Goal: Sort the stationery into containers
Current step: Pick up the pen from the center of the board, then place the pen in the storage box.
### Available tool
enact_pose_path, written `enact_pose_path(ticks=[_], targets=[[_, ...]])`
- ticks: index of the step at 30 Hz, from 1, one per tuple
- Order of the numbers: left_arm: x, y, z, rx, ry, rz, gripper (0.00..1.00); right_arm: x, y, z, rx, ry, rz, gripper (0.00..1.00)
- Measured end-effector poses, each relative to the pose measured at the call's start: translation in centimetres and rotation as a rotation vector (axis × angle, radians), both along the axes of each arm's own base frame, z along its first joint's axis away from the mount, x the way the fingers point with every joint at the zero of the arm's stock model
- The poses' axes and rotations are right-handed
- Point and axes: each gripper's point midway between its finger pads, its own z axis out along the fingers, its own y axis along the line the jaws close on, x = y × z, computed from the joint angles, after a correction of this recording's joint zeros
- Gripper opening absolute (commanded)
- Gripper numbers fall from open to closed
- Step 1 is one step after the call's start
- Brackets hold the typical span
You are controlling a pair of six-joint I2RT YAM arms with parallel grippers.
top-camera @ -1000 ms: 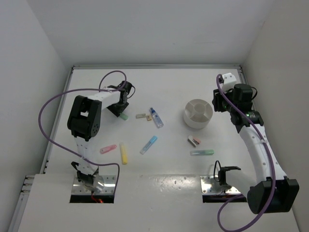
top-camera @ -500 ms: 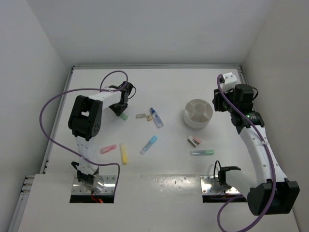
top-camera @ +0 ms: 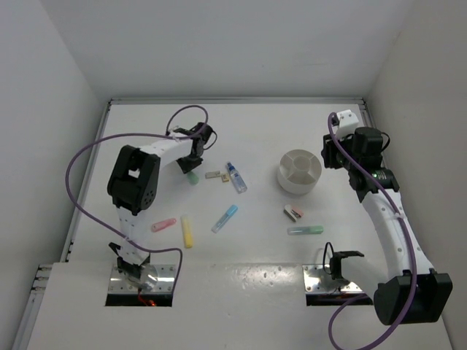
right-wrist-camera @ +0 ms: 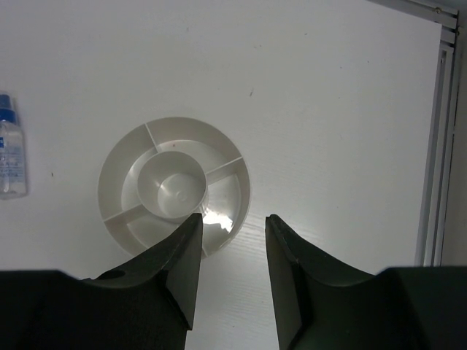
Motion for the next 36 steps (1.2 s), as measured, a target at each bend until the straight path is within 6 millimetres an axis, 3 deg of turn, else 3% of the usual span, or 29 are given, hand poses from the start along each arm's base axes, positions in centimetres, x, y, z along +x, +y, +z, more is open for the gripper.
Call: enact_pose_path(ticks=[3,7,11,13,24,32,36], targets=[[0.6,-3.6,2.6,0.025,-0.053,-0.156,0.00,0.0,0.0,0.0,-0.001,-0.002,-0.001,0.41],[1.4,-10.6,8.2,0.023,-0.225,-0.420,0.00,0.2,-0.2,-0.1,-0.006,0.000,-0.011,0.41],[1.6,-17.1,13.5,-0.064,-0.416,-0.641,0.00,0.3,-0.3,-0.4,-0.009,0.011,-0.016,0.41],[1.9,-19.2,14.9,-0.134,-0.495,-0.732,0.00,0.3,-0.3,-0.6,-0.010,0.015,-0.018,0.41],[3.1,-27.4,15.1,-0.426,-0.649,-1.023,0.00,0.4,-0.6,-1.5,-0.018,0.037,-0.029,0.41],[1.0,-32.4,18.4,-0.498,-0.872,-1.181,0.00,0.5,-0.6,-1.7,-0.019,0.043,-0.032,0.41],[-0.5,-33.6,17.6,-0.504,-0.904,-1.246,0.00,0.5,-0.7,-1.8,-0.021,0.044,-0.035,0.41]])
